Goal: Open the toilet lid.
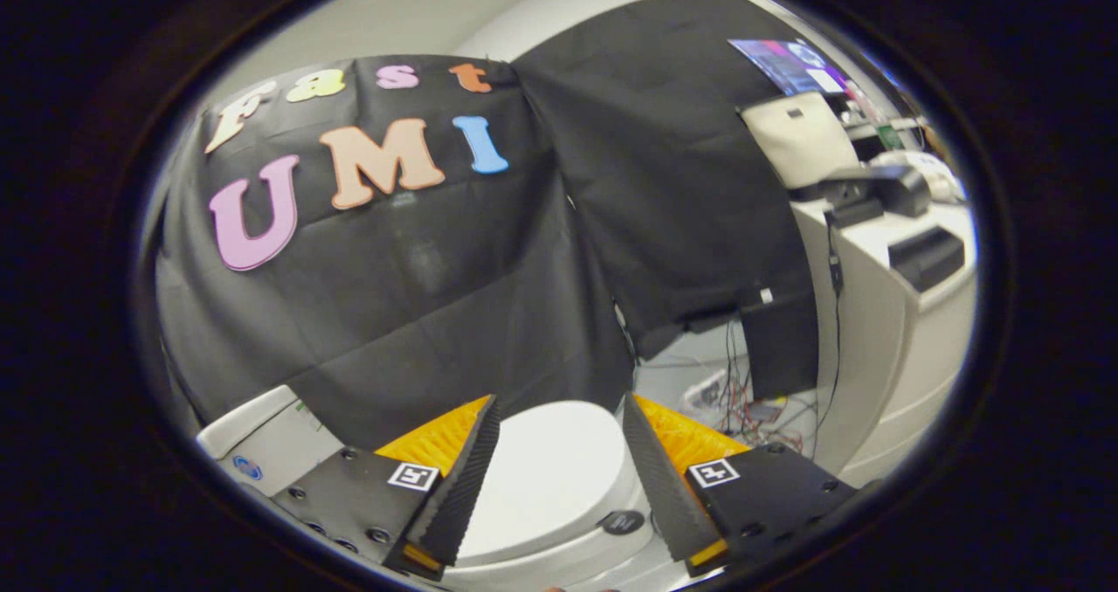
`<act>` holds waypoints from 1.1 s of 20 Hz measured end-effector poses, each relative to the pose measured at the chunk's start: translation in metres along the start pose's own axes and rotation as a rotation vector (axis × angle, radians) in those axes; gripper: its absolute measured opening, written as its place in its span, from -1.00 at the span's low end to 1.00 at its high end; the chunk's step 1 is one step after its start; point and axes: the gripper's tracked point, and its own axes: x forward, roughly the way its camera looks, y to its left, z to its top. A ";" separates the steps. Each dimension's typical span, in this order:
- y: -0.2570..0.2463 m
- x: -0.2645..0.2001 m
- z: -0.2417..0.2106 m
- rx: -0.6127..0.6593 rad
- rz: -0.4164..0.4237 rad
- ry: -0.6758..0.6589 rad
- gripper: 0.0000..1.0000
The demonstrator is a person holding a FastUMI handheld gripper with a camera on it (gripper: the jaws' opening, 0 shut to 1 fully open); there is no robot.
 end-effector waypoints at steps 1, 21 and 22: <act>-0.003 0.001 -0.016 0.039 -0.012 0.038 0.77; -0.066 0.048 -0.190 0.634 -0.125 0.457 -0.35; -0.072 0.046 -0.188 0.624 -0.134 0.454 -0.47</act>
